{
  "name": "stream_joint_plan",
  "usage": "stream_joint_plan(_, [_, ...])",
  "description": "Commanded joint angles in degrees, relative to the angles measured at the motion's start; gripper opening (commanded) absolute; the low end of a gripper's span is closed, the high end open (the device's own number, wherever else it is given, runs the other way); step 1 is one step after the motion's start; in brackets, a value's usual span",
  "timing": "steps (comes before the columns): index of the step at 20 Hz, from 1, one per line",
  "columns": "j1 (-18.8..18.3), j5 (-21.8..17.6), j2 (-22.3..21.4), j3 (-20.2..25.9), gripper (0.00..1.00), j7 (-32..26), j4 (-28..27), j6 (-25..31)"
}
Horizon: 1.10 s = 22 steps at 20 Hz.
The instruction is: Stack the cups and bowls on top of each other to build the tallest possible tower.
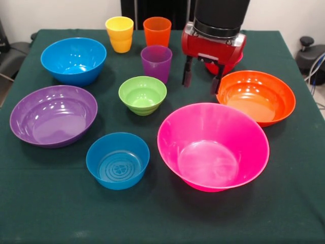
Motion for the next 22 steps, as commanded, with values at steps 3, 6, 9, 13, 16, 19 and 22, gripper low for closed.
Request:
stream_joint_plan(3, [-1.39,0.73,-1.19,4.57,1.00,6.79,3.91,3.06])
stream_joint_plan(6, [-1.39,1.06,-1.20,4.96,1.00,7.39,4.57,2.16])
stream_joint_plan(9, [-1.78,0.87,-1.39,5.49,1.00,7.03,5.39,1.15])
stream_joint_plan(13, [-2.18,0.56,-1.80,5.81,1.00,6.67,6.41,0.44])
stream_joint_plan(16, [-1.78,0.37,-1.51,5.43,1.00,7.23,6.40,-0.12])
stream_joint_plan(19, [-1.86,0.34,-1.53,5.52,1.00,7.15,6.74,-0.28])
stream_joint_plan(22, [-1.01,0.43,-1.68,4.84,1.00,8.13,6.97,-0.35])
